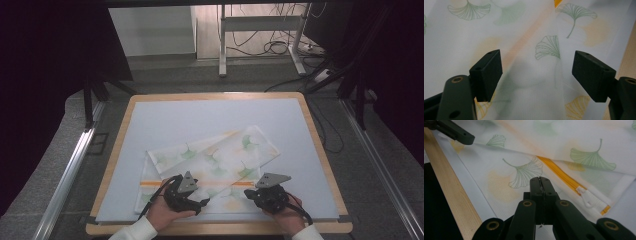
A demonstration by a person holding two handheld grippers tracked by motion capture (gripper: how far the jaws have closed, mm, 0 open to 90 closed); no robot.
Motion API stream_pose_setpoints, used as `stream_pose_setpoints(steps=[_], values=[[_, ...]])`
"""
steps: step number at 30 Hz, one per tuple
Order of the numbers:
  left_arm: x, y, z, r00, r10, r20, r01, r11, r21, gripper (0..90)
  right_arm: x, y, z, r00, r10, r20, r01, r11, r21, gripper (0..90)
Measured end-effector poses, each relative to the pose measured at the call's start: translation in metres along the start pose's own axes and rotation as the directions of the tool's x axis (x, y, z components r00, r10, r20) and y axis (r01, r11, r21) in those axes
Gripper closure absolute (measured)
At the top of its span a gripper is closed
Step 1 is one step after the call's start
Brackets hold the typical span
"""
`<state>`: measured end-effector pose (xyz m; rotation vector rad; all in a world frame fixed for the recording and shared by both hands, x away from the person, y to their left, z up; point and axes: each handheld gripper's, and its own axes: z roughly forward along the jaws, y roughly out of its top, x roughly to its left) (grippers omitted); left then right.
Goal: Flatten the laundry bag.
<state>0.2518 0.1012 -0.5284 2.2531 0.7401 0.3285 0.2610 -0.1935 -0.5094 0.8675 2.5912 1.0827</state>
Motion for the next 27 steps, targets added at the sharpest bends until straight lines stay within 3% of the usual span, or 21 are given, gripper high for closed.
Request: stream_pose_setpoints(steps=[5,12,23,27], values=[[0.002,0.004,0.009,1.0,-0.004,-0.005,0.004,0.9999,0.014,23.5,0.001,-0.001,0.0,0.9999,-0.013,0.007,0.013,0.9999,0.005,89.2],[-0.001,0.006,0.019,1.0,0.004,0.002,-0.004,0.9996,0.029,25.7,0.0,0.0,0.001,0.9998,0.002,0.019,-0.003,0.9999,0.014,89.2],[0.009,0.006,0.015,0.9997,-0.023,-0.009,0.023,0.9992,0.033,56.8,0.002,0.001,0.003,0.9997,-0.015,0.018,0.014,0.9998,0.015,89.1],[0.01,0.005,0.014,0.9996,-0.014,-0.025,0.015,0.9996,0.025,66.6,0.003,0.003,0.005,0.9998,-0.016,0.014,0.015,0.9997,0.018,89.2]])
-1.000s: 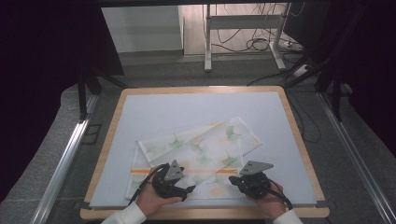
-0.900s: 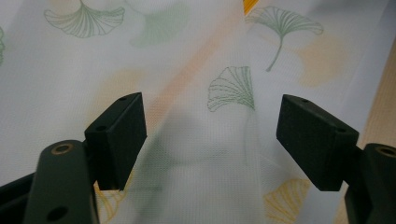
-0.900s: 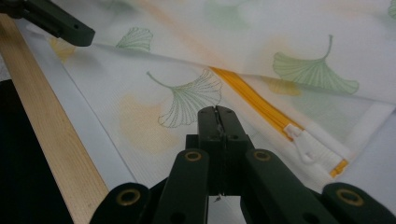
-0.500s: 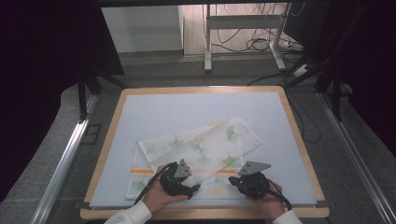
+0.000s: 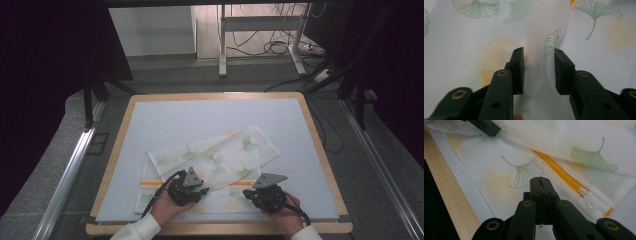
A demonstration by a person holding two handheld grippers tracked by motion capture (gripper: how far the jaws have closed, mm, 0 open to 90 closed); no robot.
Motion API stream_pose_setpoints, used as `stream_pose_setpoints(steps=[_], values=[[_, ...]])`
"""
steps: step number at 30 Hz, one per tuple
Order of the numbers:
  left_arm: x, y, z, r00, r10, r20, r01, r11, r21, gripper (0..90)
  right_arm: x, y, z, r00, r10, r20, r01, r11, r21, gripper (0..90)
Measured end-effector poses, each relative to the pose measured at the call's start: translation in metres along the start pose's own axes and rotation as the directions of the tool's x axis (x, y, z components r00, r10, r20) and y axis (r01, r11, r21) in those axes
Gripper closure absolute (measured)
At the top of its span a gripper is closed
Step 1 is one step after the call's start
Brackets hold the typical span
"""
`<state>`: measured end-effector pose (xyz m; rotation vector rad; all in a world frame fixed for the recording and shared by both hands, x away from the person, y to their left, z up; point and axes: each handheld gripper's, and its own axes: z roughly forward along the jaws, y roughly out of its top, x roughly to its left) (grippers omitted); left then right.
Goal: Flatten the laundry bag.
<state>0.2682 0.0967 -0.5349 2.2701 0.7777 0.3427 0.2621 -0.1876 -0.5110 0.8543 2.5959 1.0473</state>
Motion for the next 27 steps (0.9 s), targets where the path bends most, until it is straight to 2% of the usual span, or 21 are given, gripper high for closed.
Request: stream_pose_setpoints(steps=[5,9,16,27], values=[[0.003,0.0,0.0,0.9999,-0.008,-0.008,0.008,1.0,0.002,79.6,0.001,0.0,0.003,1.0,-0.005,-0.002,0.005,0.9999,0.011,89.2],[0.005,0.0,-0.003,0.9996,-0.028,0.001,0.028,0.9996,-0.004,85.6,0.002,0.001,0.003,0.9999,-0.013,-0.004,0.013,0.9998,0.012,89.2],[0.007,0.0,-0.007,0.999,-0.045,0.001,0.045,0.9983,-0.038,87.9,0.002,0.001,0.004,0.9999,-0.014,-0.007,0.014,0.9997,0.02,89.2],[0.008,0.002,-0.016,0.9989,-0.045,-0.012,0.044,0.9955,-0.083,89.0,0.002,-0.001,0.006,0.9999,-0.014,-0.007,0.014,0.9993,0.034,89.1]])
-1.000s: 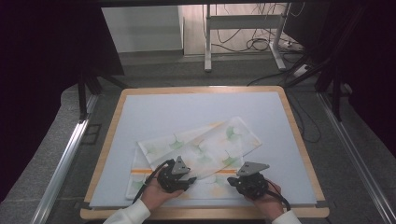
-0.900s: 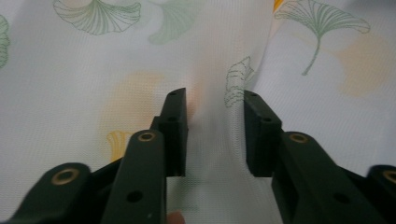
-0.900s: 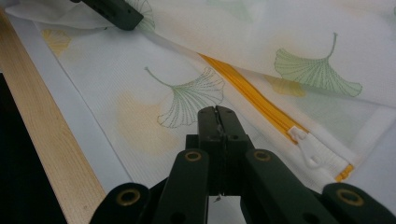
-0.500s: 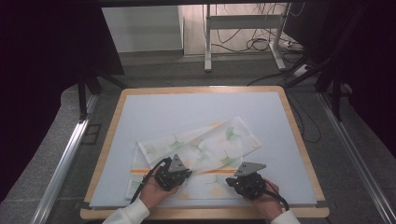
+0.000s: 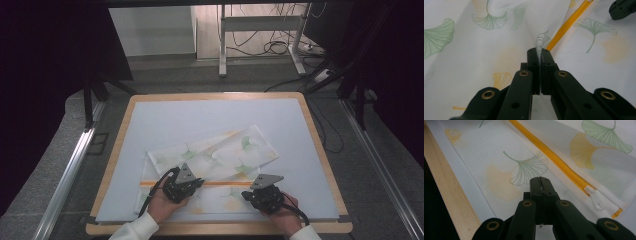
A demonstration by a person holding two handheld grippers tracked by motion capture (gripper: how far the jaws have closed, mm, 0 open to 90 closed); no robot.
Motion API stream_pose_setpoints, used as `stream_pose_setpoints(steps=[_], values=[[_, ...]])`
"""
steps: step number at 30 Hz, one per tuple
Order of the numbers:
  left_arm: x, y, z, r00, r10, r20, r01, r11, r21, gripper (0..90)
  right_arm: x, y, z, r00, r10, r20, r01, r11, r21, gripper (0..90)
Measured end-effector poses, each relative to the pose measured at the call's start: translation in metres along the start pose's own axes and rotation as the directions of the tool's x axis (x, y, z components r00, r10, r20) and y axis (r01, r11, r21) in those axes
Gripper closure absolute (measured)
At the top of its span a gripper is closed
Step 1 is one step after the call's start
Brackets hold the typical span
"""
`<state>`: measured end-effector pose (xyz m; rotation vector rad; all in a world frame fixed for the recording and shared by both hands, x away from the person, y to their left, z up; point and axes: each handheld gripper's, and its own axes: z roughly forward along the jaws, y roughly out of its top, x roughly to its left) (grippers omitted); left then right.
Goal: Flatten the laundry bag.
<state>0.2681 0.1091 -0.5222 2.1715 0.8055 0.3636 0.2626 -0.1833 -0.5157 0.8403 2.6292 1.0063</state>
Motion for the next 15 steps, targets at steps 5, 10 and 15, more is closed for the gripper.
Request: stream_pose_setpoints(steps=[5,10,15], values=[[0.0015,0.0007,-0.0014,1.0,-0.002,-0.003,0.002,0.9999,-0.011,89.0,-0.0002,-0.0003,0.001,1.0,0.008,-0.004,-0.008,0.9999,0.013,89.2],[0.0034,0.0023,-0.0048,0.9999,-0.005,-0.01,0.005,0.9996,-0.027,89.3,-0.0012,-0.001,0.0031,0.9999,0.009,-0.005,-0.009,0.9996,0.025,89.2],[0.0058,0.0035,-0.0086,0.9998,-0.013,-0.016,0.012,0.999,-0.043,89.6,-0.002,-0.0014,0.0043,0.9998,0.016,-0.009,-0.015,0.9993,0.033,89.2]])
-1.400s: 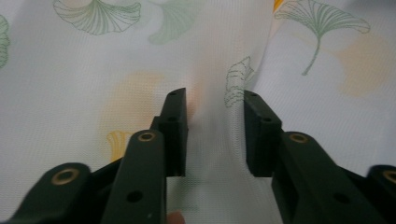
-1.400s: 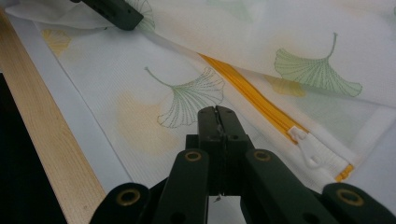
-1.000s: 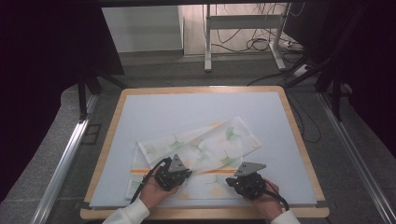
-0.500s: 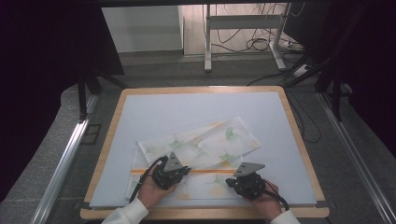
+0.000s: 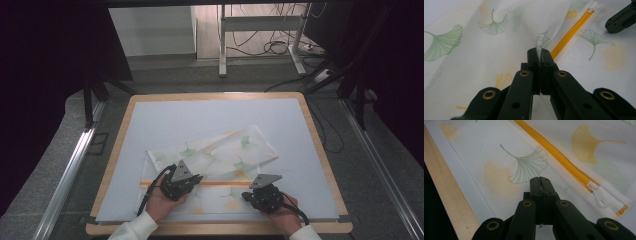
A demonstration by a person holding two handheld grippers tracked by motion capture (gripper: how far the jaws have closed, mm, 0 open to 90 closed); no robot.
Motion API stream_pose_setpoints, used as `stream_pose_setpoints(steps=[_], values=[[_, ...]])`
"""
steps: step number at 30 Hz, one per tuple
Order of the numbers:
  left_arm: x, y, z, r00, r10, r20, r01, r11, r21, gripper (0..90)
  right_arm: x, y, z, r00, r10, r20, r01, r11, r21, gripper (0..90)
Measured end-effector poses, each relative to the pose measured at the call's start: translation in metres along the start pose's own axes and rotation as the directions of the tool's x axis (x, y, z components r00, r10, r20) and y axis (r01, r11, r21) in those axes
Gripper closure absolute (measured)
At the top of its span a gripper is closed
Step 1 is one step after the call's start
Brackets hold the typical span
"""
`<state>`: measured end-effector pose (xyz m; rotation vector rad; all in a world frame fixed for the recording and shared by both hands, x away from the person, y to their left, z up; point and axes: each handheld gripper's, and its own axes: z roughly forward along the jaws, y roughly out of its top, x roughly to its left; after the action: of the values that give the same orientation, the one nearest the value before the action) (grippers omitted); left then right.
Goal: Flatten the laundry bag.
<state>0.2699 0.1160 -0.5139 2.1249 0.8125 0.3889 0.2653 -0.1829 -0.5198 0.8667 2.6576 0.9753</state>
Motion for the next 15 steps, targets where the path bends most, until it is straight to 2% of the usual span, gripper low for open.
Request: stream_pose_setpoints(steps=[15], values=[[0.017,0.01,0.002,0.9987,-0.043,-0.027,0.041,0.9983,-0.04,89.6,-0.002,-0.001,0.0,0.9999,0.004,-0.013,-0.004,1.0,0.001,89.2]])
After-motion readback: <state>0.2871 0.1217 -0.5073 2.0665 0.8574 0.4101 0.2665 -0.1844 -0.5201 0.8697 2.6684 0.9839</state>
